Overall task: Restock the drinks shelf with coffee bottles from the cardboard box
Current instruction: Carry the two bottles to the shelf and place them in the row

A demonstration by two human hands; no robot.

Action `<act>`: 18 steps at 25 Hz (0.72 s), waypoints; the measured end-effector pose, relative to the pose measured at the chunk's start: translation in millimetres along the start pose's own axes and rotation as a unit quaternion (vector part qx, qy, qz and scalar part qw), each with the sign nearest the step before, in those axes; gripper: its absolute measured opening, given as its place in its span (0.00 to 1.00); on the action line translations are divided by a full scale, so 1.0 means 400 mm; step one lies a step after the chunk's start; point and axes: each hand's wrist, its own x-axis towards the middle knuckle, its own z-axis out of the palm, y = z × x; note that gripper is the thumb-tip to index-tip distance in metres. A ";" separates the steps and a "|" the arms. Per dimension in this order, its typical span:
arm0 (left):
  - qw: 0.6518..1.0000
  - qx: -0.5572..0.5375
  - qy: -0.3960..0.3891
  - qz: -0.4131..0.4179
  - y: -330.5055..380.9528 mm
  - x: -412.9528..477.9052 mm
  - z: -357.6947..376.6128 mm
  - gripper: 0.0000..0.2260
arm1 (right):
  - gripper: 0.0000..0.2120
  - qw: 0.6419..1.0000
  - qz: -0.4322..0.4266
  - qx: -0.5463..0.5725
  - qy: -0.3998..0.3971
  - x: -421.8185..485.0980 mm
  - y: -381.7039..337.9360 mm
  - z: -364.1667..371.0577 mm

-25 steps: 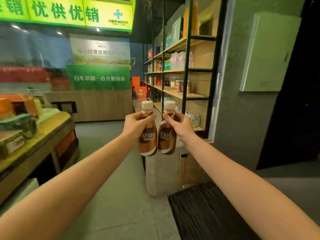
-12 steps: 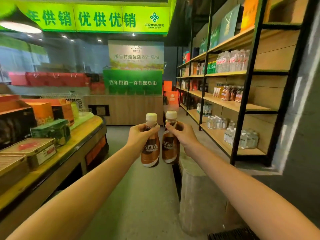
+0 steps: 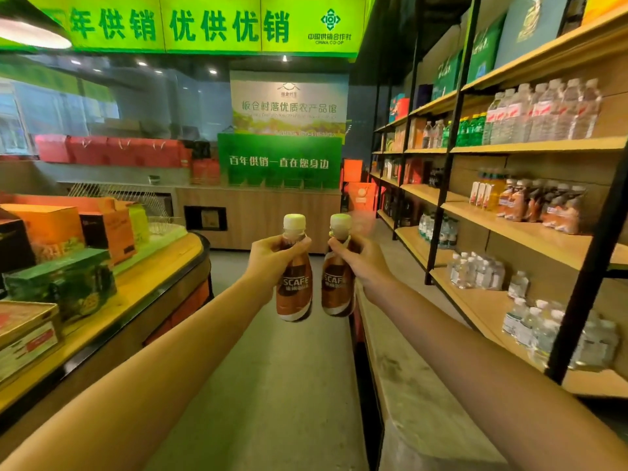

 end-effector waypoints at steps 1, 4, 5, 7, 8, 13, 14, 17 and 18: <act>1.000 -0.003 0.001 -0.004 -0.020 0.073 0.019 0.10 | 0.12 1.000 0.003 0.001 0.001 0.068 0.027 0.000; 1.000 -0.004 -0.022 -0.001 -0.087 0.290 0.079 0.07 | 0.09 1.000 0.014 0.004 0.014 0.270 0.116 -0.008; 0.999 -0.005 -0.035 0.003 -0.106 0.364 0.101 0.07 | 0.09 1.000 0.014 0.006 0.025 0.338 0.145 -0.012; 0.998 -0.013 -0.066 0.009 -0.141 0.517 0.149 0.04 | 0.11 0.998 0.015 0.005 0.054 0.485 0.207 -0.021; 0.996 -0.014 -0.085 0.011 -0.159 0.601 0.176 0.03 | 0.12 0.997 0.021 -0.001 0.075 0.564 0.237 -0.027; 0.982 -0.009 -0.188 0.018 -0.209 0.976 0.335 0.02 | 0.14 0.985 0.047 0.004 0.167 0.871 0.335 -0.111; 0.979 -0.005 -0.203 0.018 -0.221 1.032 0.375 0.03 | 0.13 0.982 0.051 -0.001 0.180 0.914 0.352 -0.137; 0.966 -0.016 -0.255 0.026 -0.258 1.166 0.518 0.02 | 0.13 0.972 0.062 -0.018 0.225 1.032 0.415 -0.239; 0.960 -0.022 -0.279 0.027 -0.274 1.204 0.579 0.02 | 0.14 0.966 0.068 -0.027 0.246 1.071 0.440 -0.285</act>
